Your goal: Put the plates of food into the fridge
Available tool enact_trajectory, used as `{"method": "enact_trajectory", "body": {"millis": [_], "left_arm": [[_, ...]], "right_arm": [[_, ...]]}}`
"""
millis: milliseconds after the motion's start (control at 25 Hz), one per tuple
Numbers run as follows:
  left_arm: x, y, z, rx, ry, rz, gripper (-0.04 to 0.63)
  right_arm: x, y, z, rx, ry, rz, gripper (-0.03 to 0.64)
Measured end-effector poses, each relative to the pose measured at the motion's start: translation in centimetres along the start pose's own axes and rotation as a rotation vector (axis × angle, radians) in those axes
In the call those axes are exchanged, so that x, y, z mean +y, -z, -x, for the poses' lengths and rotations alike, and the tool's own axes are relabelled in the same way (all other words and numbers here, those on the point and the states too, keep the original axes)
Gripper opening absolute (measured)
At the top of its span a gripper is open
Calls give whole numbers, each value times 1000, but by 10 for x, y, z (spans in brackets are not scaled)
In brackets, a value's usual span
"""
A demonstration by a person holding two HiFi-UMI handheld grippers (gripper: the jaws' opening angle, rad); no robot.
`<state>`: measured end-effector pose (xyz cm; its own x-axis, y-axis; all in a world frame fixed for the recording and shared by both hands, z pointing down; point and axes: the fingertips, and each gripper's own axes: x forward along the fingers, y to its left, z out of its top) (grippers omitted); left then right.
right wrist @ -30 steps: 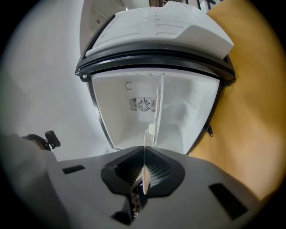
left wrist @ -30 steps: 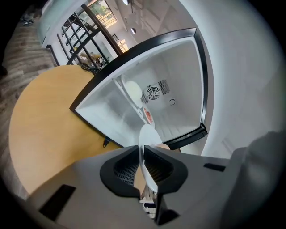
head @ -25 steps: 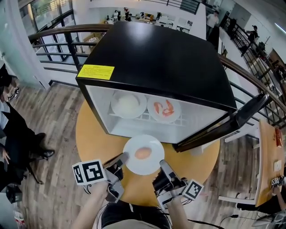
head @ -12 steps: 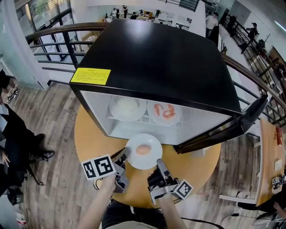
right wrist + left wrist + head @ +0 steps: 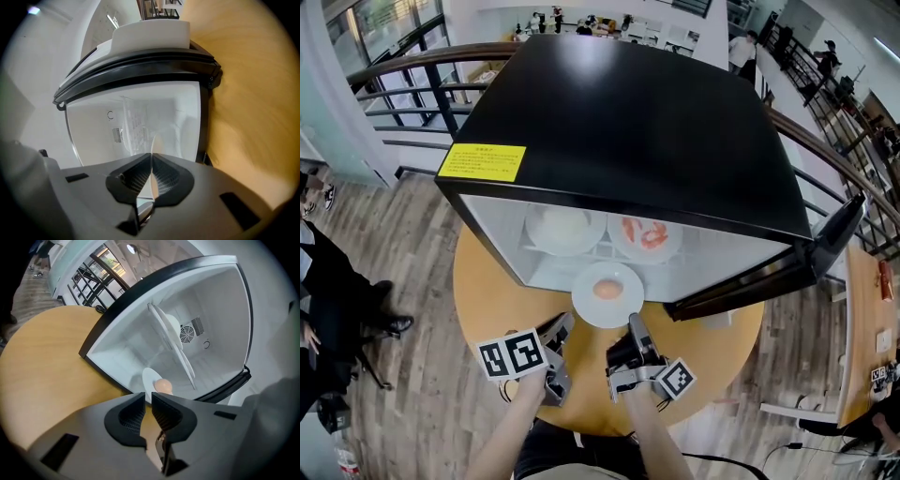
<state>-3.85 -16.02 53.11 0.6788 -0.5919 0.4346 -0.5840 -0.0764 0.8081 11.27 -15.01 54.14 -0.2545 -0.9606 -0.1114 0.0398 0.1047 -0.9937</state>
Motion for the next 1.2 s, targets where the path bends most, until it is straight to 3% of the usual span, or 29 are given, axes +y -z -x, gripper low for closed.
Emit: {"method": "enact_trajectory", "body": {"millis": [320,560,1000,1200], "left_arm": [[-1,34,-6,66,-19,-112,25],[4,42,-3,66,-17,-106,25],[15,50,2,69,-56,-180,25],[24,39,9,-32,-109,-272,25]], "right_arm": [[-41,-9,-30,-103,76,-32,18],[-57,-11,-41,-137,114,-41,18],[-66,-14,-75,-133,213,3,18],[-72,-10,-79,-90,275,62,18]]}}
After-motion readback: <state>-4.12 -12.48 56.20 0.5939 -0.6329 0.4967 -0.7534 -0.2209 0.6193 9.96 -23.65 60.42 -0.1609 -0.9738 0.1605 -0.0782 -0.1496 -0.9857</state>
